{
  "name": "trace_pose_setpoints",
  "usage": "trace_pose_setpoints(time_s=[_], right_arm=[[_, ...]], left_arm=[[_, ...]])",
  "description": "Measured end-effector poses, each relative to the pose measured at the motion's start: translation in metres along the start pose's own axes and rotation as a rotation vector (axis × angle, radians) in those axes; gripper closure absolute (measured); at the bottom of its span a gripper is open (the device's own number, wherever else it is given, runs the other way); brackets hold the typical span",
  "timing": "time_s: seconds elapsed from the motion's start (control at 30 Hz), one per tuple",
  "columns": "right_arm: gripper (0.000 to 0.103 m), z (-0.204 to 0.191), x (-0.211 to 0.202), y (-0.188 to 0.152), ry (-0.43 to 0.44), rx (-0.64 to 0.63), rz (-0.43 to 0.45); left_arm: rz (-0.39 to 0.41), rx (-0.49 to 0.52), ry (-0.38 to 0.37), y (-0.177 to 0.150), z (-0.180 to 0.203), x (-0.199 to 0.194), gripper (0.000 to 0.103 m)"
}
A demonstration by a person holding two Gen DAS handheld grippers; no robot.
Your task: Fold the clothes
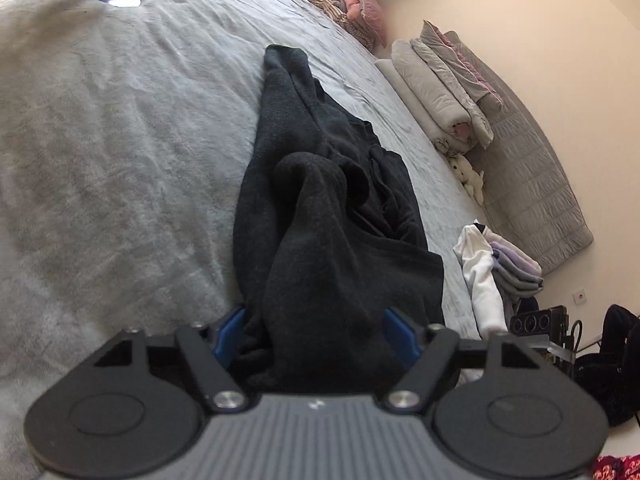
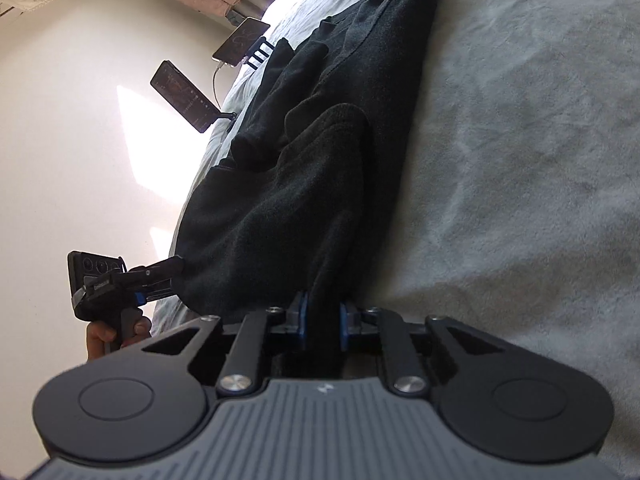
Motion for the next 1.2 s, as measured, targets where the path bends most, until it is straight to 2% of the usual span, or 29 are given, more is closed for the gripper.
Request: trace_pose_setpoints(time_s=[0.07, 0.2, 0.27, 0.4, 0.63, 0.73, 0.83, 0.87, 0.9, 0.93, 0.97, 1.03, 1.07, 1.2], right_arm=[[0.091, 0.002, -0.01, 0.006, 0.079, 0.104, 0.024], [0.091, 0.0, -0.035, 0.014, 0.171, 0.22, 0.076], [0.091, -0.007, -0.05, 0.015, 0.189, 0.226, 0.087], [0.091, -0.021, -0.082, 0.016, 0.171, 0.185, 0.083], [0.091, -0.026, -0.138, -0.001, 0.098, 0.139, 0.038], [0.09, -0.014, -0.145, -0.013, 0.048, 0.128, 0.009], [0.083, 0.006, -0.139, -0.019, -0.05, 0.103, -0.012], [0.082, 0.009, -0.137, -0.019, -0.08, 0.083, -0.019], [0.08, 0.008, -0.135, -0.019, -0.091, 0.055, -0.023], [0.075, 0.003, -0.133, -0.016, -0.095, 0.022, -0.023], [0.062, -0.003, -0.133, -0.013, -0.104, -0.017, -0.019], [0.048, -0.017, -0.133, -0.008, -0.129, -0.105, 0.0], [0.045, -0.023, -0.133, -0.005, -0.14, -0.145, 0.01], [0.044, -0.043, -0.134, 0.002, -0.159, -0.261, 0.056]], left_arm=[[0.021, -0.136, -0.035, -0.011, -0.007, -0.002, 0.086], [0.067, -0.288, -0.06, -0.033, 0.01, -0.018, 0.088], [0.083, -0.32, -0.064, -0.045, 0.026, -0.029, 0.088], [0.08, -0.335, -0.067, -0.073, 0.06, -0.045, 0.088], [0.008, -0.365, -0.061, -0.152, 0.088, -0.042, 0.087], [0.024, -0.307, 0.006, -0.174, 0.088, -0.032, 0.083], [0.103, -0.241, 0.032, -0.175, 0.089, -0.03, 0.076], [0.124, -0.233, 0.04, -0.172, 0.093, -0.032, 0.067], [0.143, -0.228, 0.048, -0.169, 0.097, -0.035, 0.052], [0.173, -0.218, 0.066, -0.162, 0.102, -0.04, 0.046], [0.213, -0.196, 0.098, -0.156, 0.109, -0.046, 0.04], [0.297, -0.145, 0.169, -0.142, 0.126, -0.06, 0.036], [0.344, -0.122, 0.199, -0.14, 0.132, -0.068, 0.033], [0.493, -0.054, 0.252, -0.131, 0.159, -0.08, 0.027]])
Point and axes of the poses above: each gripper's, at about its wrist camera, not at the fingertips, and x roughly the way its jaws point, z to its right, y to its top, the point moved 9 cm from there along x, roughly the way its jaws point, and after that the axes turned 15 degrees about y, right-handed, at the moved point
